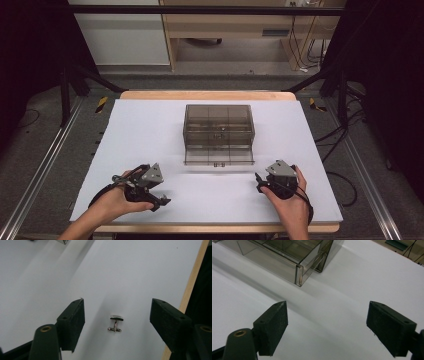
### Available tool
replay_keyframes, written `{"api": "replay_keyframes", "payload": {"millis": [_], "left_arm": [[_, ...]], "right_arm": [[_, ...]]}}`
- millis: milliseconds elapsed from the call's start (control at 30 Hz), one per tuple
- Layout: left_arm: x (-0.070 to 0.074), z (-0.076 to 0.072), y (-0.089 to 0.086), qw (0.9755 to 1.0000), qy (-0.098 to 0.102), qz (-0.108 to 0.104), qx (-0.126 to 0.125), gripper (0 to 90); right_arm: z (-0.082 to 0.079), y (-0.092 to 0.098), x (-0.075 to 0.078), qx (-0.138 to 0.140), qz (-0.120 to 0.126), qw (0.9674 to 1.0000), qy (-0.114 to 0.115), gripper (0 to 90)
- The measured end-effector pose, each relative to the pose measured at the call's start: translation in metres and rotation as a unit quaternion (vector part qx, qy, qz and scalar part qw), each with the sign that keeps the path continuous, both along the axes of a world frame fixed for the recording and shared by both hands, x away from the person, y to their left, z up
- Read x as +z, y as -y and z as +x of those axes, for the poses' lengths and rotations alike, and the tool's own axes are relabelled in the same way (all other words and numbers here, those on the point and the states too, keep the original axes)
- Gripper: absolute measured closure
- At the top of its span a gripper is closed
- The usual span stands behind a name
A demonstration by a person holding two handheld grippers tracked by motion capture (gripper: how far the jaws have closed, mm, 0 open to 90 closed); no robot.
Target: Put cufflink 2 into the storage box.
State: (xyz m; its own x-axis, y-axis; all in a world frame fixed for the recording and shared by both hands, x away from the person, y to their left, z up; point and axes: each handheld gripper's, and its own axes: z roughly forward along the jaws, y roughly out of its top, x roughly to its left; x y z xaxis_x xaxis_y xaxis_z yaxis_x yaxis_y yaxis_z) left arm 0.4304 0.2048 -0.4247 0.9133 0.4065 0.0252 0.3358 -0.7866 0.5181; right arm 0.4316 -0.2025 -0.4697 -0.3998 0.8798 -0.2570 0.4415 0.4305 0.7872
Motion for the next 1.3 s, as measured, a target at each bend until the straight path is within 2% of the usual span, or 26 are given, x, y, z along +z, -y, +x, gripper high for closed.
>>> {"api": "replay_keyframes", "payload": {"millis": [67, 233, 267, 433, 500, 567, 700, 867, 1100, 1300], "left_arm": [[-0.002, 0.000, 0.001, 0.9999, -0.007, 0.012, -0.002, 31.3], [-0.005, 0.000, 0.004, 0.9995, -0.015, 0.027, -0.008, 38.0], [-0.007, 0.000, 0.006, 0.9990, -0.017, 0.041, -0.006, 39.6], [-0.010, 0.004, 0.007, 0.9982, -0.026, 0.054, -0.005, 43.6], [-0.011, 0.006, 0.008, 0.9980, -0.031, 0.056, -0.005, 47.4], [-0.015, 0.010, 0.009, 0.9969, -0.043, 0.066, -0.004, 52.2], [-0.018, 0.013, 0.011, 0.9958, -0.048, 0.078, -0.005, 57.2], [-0.021, 0.013, 0.012, 0.9952, -0.048, 0.085, -0.010, 61.6], [-0.022, 0.013, 0.012, 0.9951, -0.050, 0.086, -0.008, 70.1], [-0.022, 0.011, 0.013, 0.9951, -0.049, 0.086, -0.010, 73.9]], "right_arm": [[0.000, 0.001, -0.001, -0.001, 0.000, 1.0000, -0.002, 17.8], [0.000, 0.000, -0.002, -0.001, 0.000, 1.0000, -0.003, 17.8], [0.000, 0.000, -0.001, 0.000, -0.003, 1.0000, -0.003, 17.9], [-0.001, -0.001, -0.001, -0.001, -0.003, 1.0000, -0.004, 18.2], [0.000, 0.000, -0.001, -0.001, -0.005, 1.0000, -0.004, 18.3], [0.000, 0.000, -0.002, -0.001, -0.006, 1.0000, -0.005, 18.4], [0.000, 0.000, -0.002, 0.000, -0.006, 1.0000, -0.004, 18.6], [0.000, 0.000, -0.002, 0.000, -0.005, 1.0000, -0.003, 18.7], [-0.001, 0.000, -0.001, -0.001, -0.006, 1.0000, -0.004, 18.9], [-0.001, 0.000, -0.001, 0.000, -0.007, 1.0000, -0.004, 19.0]]}}
